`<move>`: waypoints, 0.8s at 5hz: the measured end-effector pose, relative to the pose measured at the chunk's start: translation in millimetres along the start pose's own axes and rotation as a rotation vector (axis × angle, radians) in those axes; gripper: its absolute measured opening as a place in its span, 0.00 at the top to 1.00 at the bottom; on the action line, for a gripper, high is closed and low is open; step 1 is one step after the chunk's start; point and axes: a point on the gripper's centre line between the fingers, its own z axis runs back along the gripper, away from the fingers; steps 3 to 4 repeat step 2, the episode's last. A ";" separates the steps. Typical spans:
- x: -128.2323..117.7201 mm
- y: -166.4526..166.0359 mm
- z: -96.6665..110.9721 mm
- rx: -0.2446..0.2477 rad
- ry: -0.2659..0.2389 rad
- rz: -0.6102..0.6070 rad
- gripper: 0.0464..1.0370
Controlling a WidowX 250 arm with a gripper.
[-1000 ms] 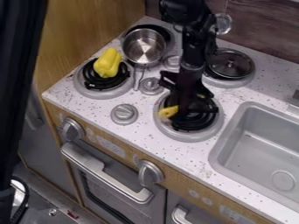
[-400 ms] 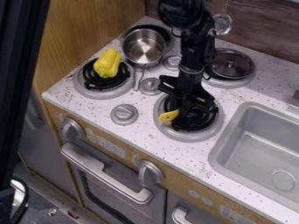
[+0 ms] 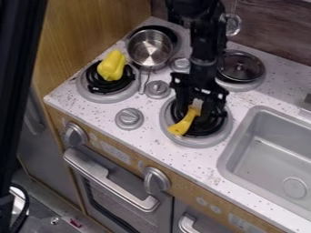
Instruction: Moved the yellow brush and put it on the right side of the burner
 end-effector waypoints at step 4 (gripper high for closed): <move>0.4 1.5 24.4 -0.007 -0.021 0.006 0.04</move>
